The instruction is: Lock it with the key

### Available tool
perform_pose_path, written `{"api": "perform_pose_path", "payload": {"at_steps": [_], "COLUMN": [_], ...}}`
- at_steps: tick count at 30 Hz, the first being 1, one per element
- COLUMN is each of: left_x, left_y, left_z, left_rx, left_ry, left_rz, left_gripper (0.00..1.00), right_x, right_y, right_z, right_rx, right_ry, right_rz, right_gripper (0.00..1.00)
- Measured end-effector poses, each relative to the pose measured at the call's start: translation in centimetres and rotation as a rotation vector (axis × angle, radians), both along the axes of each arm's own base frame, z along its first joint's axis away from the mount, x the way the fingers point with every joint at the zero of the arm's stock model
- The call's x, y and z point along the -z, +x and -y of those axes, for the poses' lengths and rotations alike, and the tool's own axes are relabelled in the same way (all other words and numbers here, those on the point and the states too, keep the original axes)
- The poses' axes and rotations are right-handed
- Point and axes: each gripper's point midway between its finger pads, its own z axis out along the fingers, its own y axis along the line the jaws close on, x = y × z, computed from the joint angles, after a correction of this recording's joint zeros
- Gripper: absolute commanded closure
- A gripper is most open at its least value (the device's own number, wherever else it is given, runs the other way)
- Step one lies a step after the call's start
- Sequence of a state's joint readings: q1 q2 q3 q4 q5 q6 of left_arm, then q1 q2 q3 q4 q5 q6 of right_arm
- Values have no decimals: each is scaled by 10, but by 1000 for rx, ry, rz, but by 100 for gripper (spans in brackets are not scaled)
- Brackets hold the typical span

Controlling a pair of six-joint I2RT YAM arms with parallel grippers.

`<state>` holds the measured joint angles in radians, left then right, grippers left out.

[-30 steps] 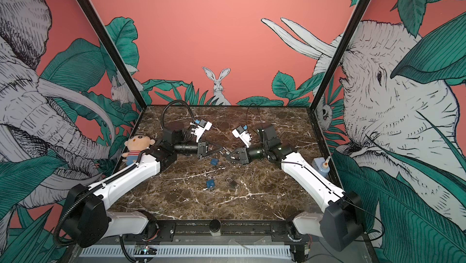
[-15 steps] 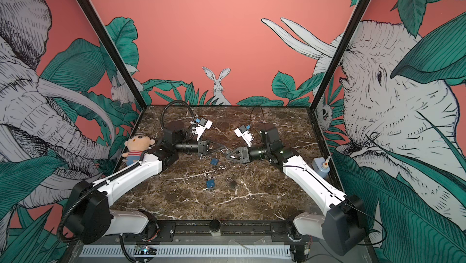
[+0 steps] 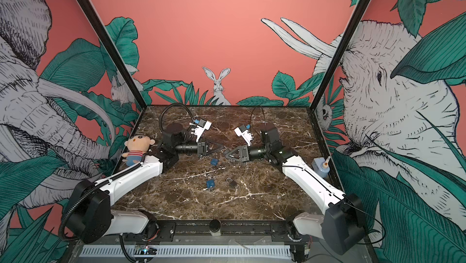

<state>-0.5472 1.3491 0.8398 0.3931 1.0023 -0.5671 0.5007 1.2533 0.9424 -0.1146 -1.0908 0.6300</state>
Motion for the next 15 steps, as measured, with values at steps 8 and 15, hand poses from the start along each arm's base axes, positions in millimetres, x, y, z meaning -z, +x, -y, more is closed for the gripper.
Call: {"api": "perform_pose_path", "payload": {"at_steps": [8,15], "left_x": [8,13], "left_y": [-2,-4], "left_z": [0,-1], "left_rx": [-16,-54], "left_ry": [0,8], "left_rz": [-17,-27], "left_gripper": [100,100], "right_x": [6,11], "right_y": [2,1], "right_z": [-1,-3], "right_rx": [-1,-17], "right_ry": [-8,-11], "right_rz": [-39,-66], "right_gripper": [100,100]}}
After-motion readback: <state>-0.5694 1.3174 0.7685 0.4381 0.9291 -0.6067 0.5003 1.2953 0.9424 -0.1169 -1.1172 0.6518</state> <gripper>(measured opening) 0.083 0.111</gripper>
